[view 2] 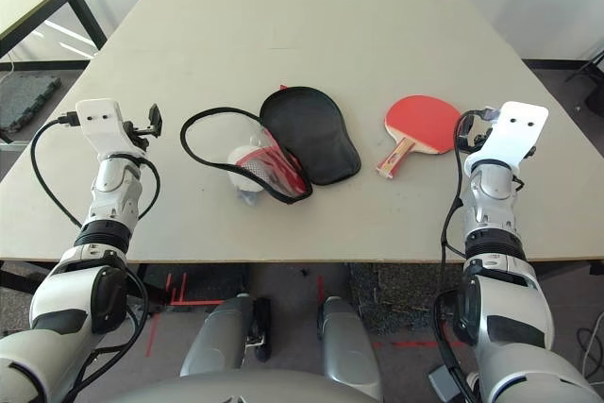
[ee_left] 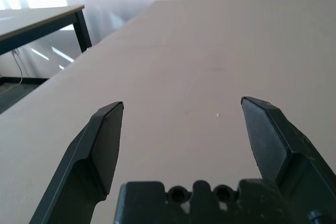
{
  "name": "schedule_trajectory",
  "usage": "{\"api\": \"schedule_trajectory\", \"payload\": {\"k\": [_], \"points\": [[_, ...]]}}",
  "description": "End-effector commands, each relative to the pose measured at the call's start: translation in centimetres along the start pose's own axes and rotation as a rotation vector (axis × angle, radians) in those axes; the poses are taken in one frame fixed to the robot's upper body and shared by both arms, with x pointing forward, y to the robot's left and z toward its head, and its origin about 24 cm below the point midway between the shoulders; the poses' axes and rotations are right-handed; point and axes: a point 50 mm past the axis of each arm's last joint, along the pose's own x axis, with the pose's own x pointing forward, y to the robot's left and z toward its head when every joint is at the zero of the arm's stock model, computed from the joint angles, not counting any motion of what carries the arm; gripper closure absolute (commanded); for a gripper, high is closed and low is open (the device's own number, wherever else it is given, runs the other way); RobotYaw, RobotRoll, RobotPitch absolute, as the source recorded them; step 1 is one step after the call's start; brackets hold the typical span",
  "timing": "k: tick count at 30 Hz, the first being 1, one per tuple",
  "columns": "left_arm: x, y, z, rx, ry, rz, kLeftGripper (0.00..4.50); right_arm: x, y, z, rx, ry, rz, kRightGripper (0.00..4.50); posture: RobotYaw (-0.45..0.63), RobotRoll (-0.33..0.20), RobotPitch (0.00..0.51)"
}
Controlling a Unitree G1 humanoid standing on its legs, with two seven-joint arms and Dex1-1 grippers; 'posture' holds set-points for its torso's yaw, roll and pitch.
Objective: Store the ping-pong paddle in its case and zip it.
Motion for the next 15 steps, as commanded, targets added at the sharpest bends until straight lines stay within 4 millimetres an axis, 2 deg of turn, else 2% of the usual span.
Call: {"api": "schedule_trajectory", "payload": {"k": [1,5,8,13,15], "points": [[-0.5,0.2,-0.5,-0.006,0.008,0.009,0.00,0.2,0.5,0.0,0.000,0.001,0.017,0.03,0.09,0.000,0.092],[-0.5,0.4,-0.1,-0.024,-0.006,-0.001,0.00,0.3,0.9,0.3,-0.001,-0.009,0.035,0.03,0.09,0.000,0.088],[0.0,0.8,1.1,-0.021,-0.042,-0.016,0.00,0.5,1.5,1.1,0.022,-0.027,0.092,0.03,0.10,0.000,0.087],[0.5,0.6,2.9,-0.041,-0.083,-0.160,0.00,0.3,2.1,2.2,0.019,-0.009,0.128,0.03,0.09,0.000,0.091],[0.8,0.7,4.1,-0.034,-0.096,-0.247,0.00,-0.1,2.8,3.1,0.066,0.051,0.142,0.03,0.07,0.000,0.095]]}}
